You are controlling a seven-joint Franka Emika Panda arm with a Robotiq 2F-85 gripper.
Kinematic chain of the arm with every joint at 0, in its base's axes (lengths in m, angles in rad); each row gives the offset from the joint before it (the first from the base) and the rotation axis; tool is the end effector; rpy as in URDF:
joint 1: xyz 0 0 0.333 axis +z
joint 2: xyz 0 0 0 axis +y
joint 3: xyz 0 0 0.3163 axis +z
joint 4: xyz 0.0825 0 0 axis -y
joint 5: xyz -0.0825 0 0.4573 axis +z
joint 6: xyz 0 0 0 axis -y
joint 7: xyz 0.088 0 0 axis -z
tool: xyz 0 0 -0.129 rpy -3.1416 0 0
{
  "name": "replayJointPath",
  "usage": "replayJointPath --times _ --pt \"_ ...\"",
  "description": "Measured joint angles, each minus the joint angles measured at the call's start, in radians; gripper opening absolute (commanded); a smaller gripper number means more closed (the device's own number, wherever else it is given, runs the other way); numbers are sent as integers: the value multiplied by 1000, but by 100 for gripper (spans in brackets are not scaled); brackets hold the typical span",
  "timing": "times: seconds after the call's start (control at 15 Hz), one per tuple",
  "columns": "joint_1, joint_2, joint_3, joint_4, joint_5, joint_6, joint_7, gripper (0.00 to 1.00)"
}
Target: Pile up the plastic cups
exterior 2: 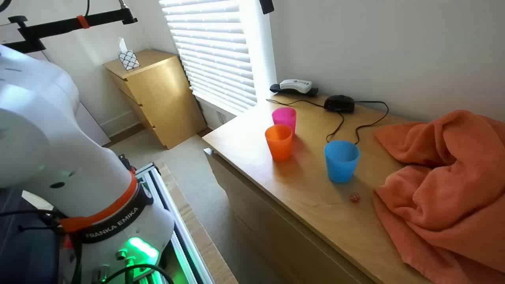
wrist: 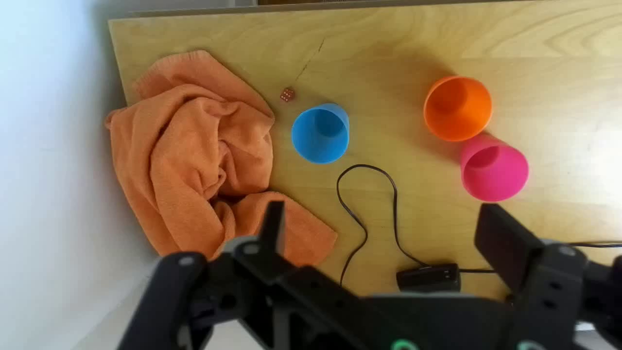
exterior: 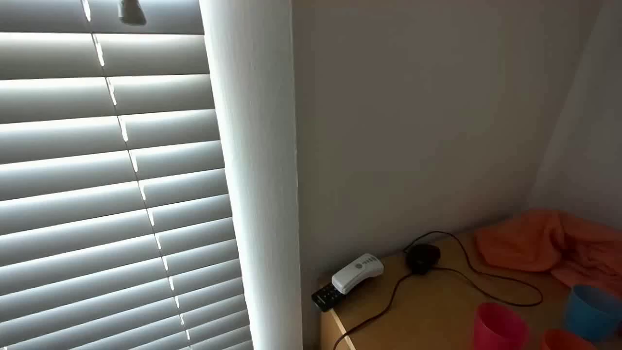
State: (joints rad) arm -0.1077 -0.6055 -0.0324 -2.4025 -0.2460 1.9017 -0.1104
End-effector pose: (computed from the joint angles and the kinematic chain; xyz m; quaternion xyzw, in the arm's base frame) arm 0.4461 -0.0864 0.5009 0.9925 0.0214 0.0384 0.1144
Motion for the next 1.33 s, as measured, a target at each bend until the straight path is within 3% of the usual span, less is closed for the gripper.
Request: replayJointPath --times 0.67,1.0,1.33 --pt "22 6 -7 -5 16 14 -23 100" --pt "126 93 -50 -71 167 130 -161 100" --pt "144 204 -59 -81 221 140 -203 100"
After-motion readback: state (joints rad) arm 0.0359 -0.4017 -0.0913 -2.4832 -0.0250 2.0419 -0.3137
